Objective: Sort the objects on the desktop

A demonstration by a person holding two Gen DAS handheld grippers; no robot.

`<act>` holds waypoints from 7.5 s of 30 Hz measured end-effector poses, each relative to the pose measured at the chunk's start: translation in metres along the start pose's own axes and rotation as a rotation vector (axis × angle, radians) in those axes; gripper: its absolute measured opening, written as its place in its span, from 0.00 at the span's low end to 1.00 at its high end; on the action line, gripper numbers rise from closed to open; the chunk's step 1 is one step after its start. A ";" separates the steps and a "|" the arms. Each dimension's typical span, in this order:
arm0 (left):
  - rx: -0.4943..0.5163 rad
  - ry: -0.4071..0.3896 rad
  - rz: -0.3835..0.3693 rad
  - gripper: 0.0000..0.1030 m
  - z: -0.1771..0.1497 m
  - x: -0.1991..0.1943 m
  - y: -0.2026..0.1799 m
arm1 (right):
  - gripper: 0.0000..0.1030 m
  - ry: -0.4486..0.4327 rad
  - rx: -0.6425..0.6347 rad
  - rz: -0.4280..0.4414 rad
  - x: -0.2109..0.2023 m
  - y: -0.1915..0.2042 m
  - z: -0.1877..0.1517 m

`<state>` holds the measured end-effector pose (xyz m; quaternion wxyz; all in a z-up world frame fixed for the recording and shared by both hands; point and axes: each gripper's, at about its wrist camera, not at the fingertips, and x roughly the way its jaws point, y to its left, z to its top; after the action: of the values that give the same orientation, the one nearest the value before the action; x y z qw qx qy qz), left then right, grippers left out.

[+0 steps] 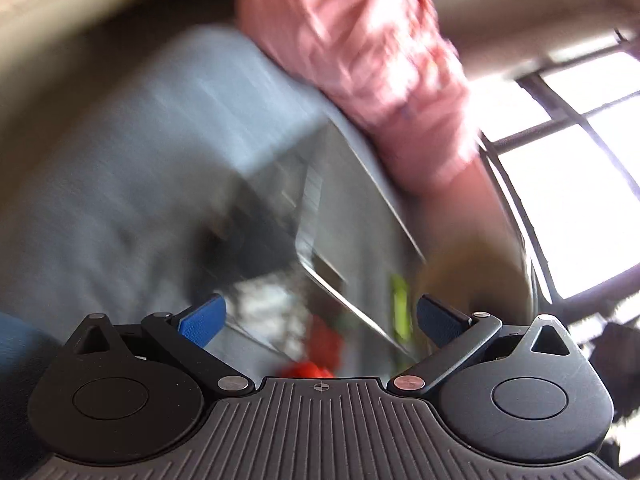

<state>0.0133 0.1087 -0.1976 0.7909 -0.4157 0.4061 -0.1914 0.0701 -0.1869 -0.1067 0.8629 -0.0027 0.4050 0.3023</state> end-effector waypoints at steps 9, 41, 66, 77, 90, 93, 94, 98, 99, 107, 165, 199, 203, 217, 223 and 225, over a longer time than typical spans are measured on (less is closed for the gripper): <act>0.404 0.274 0.170 1.00 -0.036 0.034 -0.088 | 0.42 0.364 0.590 -0.051 0.111 -0.137 0.032; 1.208 0.646 0.589 1.00 -0.175 0.175 -0.172 | 0.88 -0.346 0.808 -0.139 -0.094 -0.143 -0.148; 1.253 0.747 0.616 0.83 -0.198 0.226 -0.145 | 0.97 -0.648 0.964 -0.269 -0.171 -0.166 -0.240; 0.908 0.657 0.504 0.53 -0.130 0.156 -0.141 | 0.97 -0.589 0.932 -0.257 -0.168 -0.159 -0.226; 0.484 0.350 0.154 0.39 0.029 0.024 -0.212 | 0.98 -0.508 0.910 -0.242 -0.143 -0.141 -0.200; 0.428 0.284 0.211 0.35 0.068 0.058 -0.213 | 0.98 -0.479 0.905 -0.216 -0.128 -0.138 -0.193; 0.420 0.280 0.238 0.31 0.077 0.076 -0.211 | 0.98 -0.464 0.898 -0.208 -0.122 -0.137 -0.191; 0.383 0.313 0.366 0.21 0.097 0.145 -0.196 | 0.98 -0.425 0.856 -0.198 -0.112 -0.133 -0.186; 0.362 0.344 0.346 0.21 0.095 0.150 -0.193 | 0.98 -0.429 0.851 -0.201 -0.113 -0.133 -0.186; 0.464 0.538 0.071 1.00 0.018 0.078 -0.197 | 1.00 -0.357 0.720 -0.050 -0.107 -0.118 -0.171; 0.297 0.686 0.159 1.00 -0.042 0.008 -0.097 | 0.69 0.172 1.103 -0.284 0.169 -0.191 -0.008; 1.280 0.442 0.617 1.00 -0.145 0.130 -0.158 | 0.87 -0.400 0.820 -0.064 -0.068 -0.151 -0.096; 1.630 0.357 0.767 1.00 -0.189 0.168 -0.153 | 0.91 -0.535 0.828 -0.102 -0.098 -0.151 -0.133; 1.781 0.504 0.801 1.00 -0.226 0.211 -0.140 | 0.92 -0.572 1.031 0.018 -0.075 -0.189 -0.216; 1.957 0.548 0.890 1.00 -0.258 0.230 -0.116 | 0.94 -0.594 1.049 0.073 -0.072 -0.196 -0.225; 2.015 0.560 0.894 1.00 -0.267 0.234 -0.109 | 0.94 -0.586 1.033 0.072 -0.071 -0.194 -0.225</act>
<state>-0.0575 -0.2389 -0.3085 0.6440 0.6489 0.3417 -0.2176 -0.0198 -0.4385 -0.2542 0.8174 0.5149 0.2444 0.0833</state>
